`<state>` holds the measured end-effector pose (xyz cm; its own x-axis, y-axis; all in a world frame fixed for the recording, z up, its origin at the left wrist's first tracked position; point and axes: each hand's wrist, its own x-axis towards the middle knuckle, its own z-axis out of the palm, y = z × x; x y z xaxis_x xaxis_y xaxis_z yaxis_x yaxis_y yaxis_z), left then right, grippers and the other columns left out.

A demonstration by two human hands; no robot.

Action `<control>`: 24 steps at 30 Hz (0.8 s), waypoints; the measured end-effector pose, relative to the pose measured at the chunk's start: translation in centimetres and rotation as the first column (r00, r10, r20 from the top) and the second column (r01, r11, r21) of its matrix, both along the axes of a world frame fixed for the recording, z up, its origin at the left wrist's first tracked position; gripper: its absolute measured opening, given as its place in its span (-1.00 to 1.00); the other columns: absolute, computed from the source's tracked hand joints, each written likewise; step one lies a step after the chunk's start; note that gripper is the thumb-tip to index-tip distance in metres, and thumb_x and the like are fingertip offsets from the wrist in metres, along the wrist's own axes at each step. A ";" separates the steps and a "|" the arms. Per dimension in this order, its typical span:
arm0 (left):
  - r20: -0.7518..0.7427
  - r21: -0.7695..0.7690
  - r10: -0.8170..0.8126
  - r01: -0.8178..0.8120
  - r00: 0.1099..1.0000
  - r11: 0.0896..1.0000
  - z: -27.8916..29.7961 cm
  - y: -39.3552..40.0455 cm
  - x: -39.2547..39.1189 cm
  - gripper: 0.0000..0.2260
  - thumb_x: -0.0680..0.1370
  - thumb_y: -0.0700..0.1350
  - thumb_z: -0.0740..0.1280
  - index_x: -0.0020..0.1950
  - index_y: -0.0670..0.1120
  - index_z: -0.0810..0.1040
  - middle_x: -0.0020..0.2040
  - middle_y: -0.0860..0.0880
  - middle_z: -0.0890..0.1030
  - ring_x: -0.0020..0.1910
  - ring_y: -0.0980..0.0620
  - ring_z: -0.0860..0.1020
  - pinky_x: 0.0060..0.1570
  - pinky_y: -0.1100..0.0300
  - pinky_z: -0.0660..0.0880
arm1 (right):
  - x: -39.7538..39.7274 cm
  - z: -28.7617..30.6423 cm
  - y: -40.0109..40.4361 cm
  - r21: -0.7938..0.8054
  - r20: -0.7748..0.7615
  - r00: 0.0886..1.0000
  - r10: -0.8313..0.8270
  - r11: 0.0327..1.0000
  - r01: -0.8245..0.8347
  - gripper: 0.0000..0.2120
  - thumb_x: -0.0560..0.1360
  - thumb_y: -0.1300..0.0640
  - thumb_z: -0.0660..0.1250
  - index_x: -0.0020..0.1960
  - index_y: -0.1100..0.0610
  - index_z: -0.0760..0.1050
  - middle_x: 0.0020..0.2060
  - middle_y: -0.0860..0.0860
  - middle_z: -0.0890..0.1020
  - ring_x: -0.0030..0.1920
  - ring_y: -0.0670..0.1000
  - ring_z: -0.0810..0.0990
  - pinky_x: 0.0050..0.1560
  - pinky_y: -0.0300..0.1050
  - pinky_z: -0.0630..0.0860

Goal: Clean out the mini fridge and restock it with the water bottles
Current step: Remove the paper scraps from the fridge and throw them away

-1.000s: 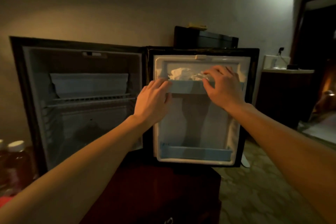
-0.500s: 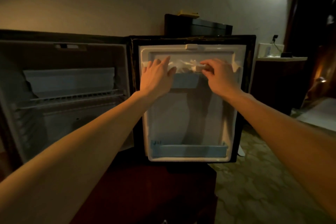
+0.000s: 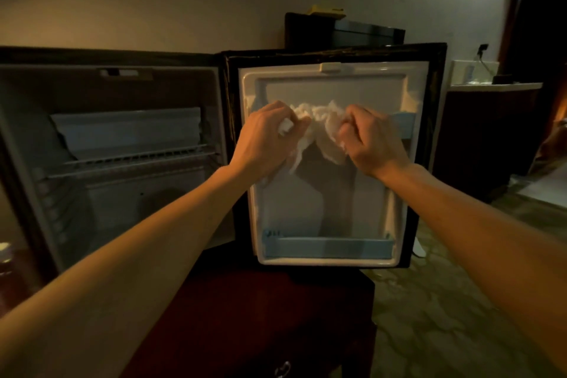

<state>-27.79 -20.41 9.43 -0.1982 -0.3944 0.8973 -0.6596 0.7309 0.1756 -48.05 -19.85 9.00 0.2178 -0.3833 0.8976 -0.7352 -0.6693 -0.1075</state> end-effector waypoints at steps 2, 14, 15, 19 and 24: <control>0.013 -0.010 -0.011 0.011 1.000 1.000 -0.5 0.3 0.3 -0.74 0.52 -0.05 0.36 -0.25 -0.21 0.58 -0.28 -0.08 0.59 -0.32 -0.02 0.54 -0.29 0.01 0.50 | -0.2 -0.5 0.2 0.055 -0.032 0.999 -0.037 0.998 0.039 -0.72 0.43 -0.09 0.05 -0.31 0.08 0.28 -0.46 0.08 0.42 -0.38 0.19 0.48 -0.35 -0.08 0.21; -0.028 0.485 -0.091 0.093 0.995 0.870 -8.0 3.9 -2.8 -0.74 0.58 0.08 0.32 -0.22 0.05 0.31 -0.31 0.11 0.44 -0.36 0.17 0.37 -0.32 0.20 0.32 | -3.2 -7.8 2.4 0.543 -0.037 0.999 -0.017 0.839 0.034 -0.89 0.57 0.13 0.25 -0.12 0.12 0.39 -0.31 0.06 0.52 -0.21 0.12 0.51 -0.23 -0.01 0.34; -0.008 0.547 -0.126 0.110 0.992 0.830 -9.4 4.2 -3.6 -0.78 0.58 0.11 0.30 -0.17 0.08 0.35 -0.26 0.13 0.46 -0.29 0.20 0.42 -0.27 0.23 0.34 | -3.8 -9.2 2.5 0.588 -0.030 1.000 0.005 0.809 0.013 -0.93 0.57 0.15 0.24 -0.09 0.11 0.41 -0.29 0.04 0.53 -0.19 0.10 0.52 -0.21 -0.02 0.36; -0.054 0.767 -0.311 0.239 0.949 0.595 -16.0 5.3 -7.4 -0.76 0.54 0.06 0.26 0.13 -0.02 0.42 0.05 0.06 0.52 0.05 0.05 0.49 0.04 0.06 0.42 | -6.9 -15.9 3.9 0.696 -0.077 0.997 0.001 0.716 0.053 -0.80 0.59 0.27 0.17 0.15 0.14 0.50 -0.02 0.09 0.60 -0.01 0.06 0.54 0.01 -0.05 0.42; 0.149 0.872 -0.366 0.053 0.919 0.487 -25.8 6.0 -13.2 -0.72 0.56 -0.23 0.25 0.27 -0.18 0.34 0.13 -0.07 0.40 0.11 -0.07 0.46 0.00 0.12 0.44 | -11.9 -25.3 6.7 0.835 -0.051 0.983 -0.179 0.532 0.140 -0.80 0.51 0.11 0.22 -0.15 0.14 0.59 -0.20 0.09 0.64 -0.15 0.09 0.58 -0.14 -0.02 0.47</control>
<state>-40.98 -14.39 -16.42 -0.5540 -0.8312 0.0457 -0.6362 0.4582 0.6208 -59.99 -13.14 -16.30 0.0504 -0.9857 0.1606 -0.8028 -0.1357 -0.5806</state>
